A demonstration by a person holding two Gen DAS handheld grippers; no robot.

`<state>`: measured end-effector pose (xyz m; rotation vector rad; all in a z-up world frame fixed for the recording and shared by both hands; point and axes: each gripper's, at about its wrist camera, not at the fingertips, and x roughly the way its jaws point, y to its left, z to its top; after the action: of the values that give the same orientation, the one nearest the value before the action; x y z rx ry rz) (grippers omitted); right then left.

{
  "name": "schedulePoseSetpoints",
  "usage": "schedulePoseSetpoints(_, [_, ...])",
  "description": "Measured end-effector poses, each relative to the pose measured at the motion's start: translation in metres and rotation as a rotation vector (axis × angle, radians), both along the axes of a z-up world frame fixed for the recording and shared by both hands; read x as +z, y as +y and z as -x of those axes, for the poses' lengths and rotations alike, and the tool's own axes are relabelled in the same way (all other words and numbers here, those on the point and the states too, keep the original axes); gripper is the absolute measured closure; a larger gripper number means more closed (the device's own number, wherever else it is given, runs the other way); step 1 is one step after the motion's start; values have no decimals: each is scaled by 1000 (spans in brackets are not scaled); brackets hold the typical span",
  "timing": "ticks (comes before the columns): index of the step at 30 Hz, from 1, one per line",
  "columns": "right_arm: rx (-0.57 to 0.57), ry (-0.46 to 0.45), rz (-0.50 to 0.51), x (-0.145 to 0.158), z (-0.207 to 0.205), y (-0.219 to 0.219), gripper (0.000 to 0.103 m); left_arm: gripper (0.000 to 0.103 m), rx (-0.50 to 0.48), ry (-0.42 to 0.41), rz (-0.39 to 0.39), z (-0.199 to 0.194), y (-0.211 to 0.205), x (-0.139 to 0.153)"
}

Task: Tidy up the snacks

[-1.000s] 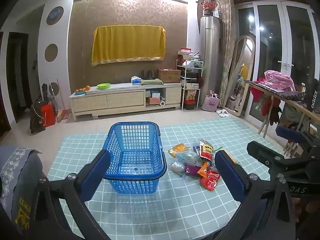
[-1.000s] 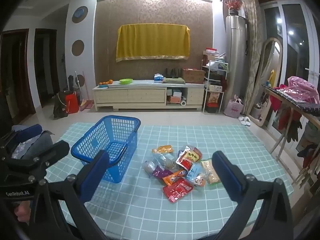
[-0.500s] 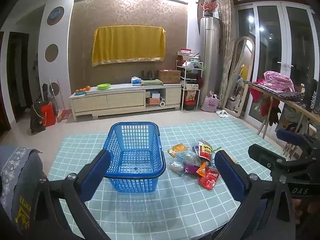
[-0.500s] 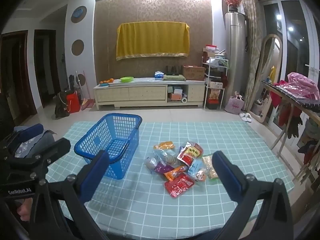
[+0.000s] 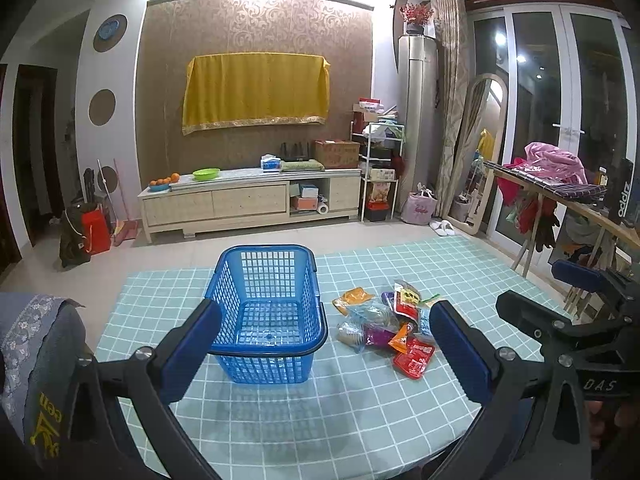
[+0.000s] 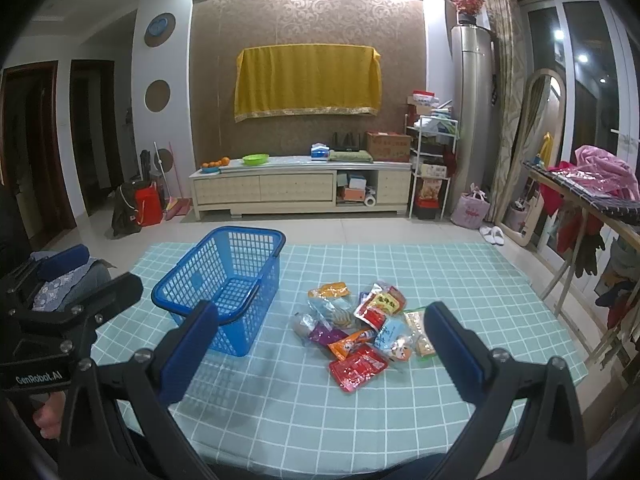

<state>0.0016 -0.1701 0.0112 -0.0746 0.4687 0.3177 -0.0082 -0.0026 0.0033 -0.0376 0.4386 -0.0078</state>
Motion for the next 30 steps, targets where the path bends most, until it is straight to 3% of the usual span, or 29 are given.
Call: schedulePoseSetpoints(30, [10,23,-3,-3,4,-2,0,0,0,9,0,4,-2,-3])
